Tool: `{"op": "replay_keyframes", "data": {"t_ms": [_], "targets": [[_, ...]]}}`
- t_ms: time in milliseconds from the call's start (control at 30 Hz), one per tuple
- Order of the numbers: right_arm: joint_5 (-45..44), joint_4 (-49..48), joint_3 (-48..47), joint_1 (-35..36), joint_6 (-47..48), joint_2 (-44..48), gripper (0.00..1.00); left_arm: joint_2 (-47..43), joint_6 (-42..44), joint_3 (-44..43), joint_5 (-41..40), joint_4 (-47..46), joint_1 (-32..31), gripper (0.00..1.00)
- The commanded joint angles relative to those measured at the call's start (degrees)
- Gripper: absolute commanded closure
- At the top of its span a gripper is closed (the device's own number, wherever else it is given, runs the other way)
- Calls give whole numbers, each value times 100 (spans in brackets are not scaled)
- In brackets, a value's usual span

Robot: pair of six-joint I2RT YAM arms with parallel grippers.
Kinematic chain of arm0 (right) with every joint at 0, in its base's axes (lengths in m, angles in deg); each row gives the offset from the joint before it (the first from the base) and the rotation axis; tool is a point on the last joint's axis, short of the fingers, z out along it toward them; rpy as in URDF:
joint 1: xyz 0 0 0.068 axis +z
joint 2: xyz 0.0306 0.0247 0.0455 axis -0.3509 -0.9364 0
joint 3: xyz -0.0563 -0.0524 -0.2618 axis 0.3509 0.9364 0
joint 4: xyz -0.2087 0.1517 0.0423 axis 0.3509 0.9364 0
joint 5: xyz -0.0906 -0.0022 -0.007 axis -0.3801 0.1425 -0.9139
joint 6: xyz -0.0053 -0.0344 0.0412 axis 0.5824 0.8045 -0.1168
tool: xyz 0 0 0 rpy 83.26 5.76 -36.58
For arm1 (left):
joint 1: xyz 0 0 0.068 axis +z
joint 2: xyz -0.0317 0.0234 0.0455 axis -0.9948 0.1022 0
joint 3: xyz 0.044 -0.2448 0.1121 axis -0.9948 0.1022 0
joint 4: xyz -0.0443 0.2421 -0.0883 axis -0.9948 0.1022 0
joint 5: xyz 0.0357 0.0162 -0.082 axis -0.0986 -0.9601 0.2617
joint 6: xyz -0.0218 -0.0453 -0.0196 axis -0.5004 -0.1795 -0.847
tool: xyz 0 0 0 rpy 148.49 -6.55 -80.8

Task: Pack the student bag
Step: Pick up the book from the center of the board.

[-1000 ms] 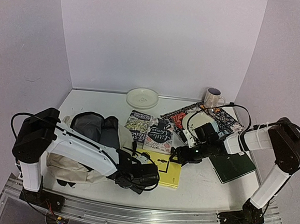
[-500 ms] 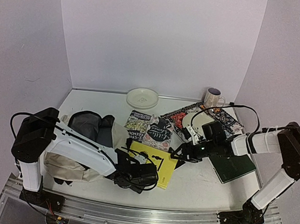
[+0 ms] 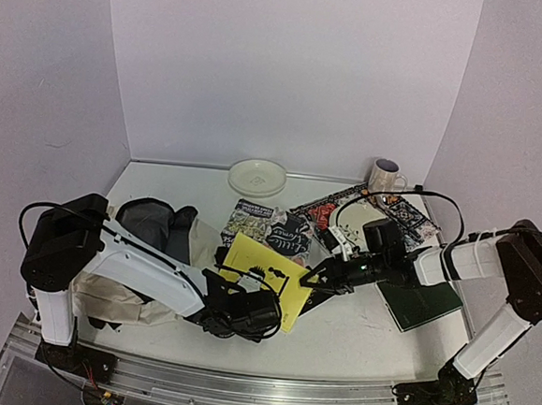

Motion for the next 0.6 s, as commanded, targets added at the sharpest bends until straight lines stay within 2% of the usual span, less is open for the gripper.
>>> {"op": "replay_keyframes", "data": {"t_ms": [0,200,400,567], "targets": [[412,-517,85,75,-206,-133,74,-57,6,16,119,-747,53,6],[116,-544,206,75,-126,63,99,-361,41,98,94,-766,50,6],[-93,-462,324,66,-117,637,100,-1179,176,129,33,-577,51,5],[-478,102,235,26,8,1251,100,-1850,347,-119,-181,136,214,3]]}}
